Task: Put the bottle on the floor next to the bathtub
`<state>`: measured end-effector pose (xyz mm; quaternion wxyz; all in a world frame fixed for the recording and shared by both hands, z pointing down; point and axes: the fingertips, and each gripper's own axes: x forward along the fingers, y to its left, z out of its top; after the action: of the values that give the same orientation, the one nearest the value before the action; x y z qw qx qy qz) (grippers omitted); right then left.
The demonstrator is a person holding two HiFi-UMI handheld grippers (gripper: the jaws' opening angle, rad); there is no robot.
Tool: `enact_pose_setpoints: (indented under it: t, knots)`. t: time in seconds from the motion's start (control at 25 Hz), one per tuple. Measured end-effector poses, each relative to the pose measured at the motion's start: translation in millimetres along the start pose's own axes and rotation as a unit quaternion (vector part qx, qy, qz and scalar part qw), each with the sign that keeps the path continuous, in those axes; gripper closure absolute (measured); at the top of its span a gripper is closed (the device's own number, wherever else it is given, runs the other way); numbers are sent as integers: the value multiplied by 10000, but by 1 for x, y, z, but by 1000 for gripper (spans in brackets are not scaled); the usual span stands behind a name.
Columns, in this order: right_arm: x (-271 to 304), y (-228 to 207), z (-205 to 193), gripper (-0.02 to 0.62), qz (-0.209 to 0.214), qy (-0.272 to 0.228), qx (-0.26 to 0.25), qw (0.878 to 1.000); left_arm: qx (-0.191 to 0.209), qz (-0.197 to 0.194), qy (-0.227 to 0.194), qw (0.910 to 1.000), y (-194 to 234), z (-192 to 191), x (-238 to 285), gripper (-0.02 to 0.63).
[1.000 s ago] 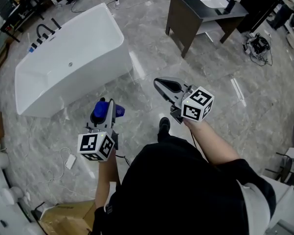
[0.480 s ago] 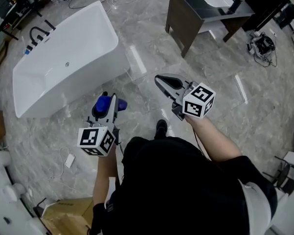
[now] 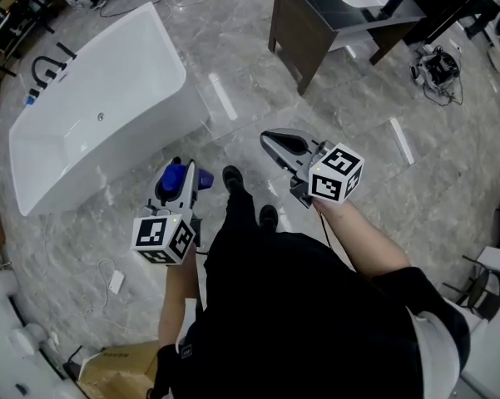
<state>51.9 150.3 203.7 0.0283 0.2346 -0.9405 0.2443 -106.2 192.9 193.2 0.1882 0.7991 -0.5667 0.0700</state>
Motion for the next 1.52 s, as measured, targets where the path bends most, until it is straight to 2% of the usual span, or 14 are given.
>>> enact_pose_setpoints:
  t: [0.32,0.52,0.68,0.84,1.08,1.52]
  knots:
    - [53,-60,36,566,-277,65,-106,9995,55,-236,29,9997,47,20,78,463]
    - [108,-96,71,566,-370,206,-234,9988,457,-309,38,9985,85,53,133,463]
    - [146,-114,91,566,-382,221,-289,9986,432,-540,60,9976,109,70,167,463]
    - [168,-129,95,566,-310,340,-226,9987,359,-566,126,9977,121,78,188,463]
    - [183,-169,106,566,-83,488,-192,9986,135,-364,309,9988,126,74,226,463]
    - [164,-254,119,566,752,927,-62,9928,-353,618,386,9967,89,68,283,463]
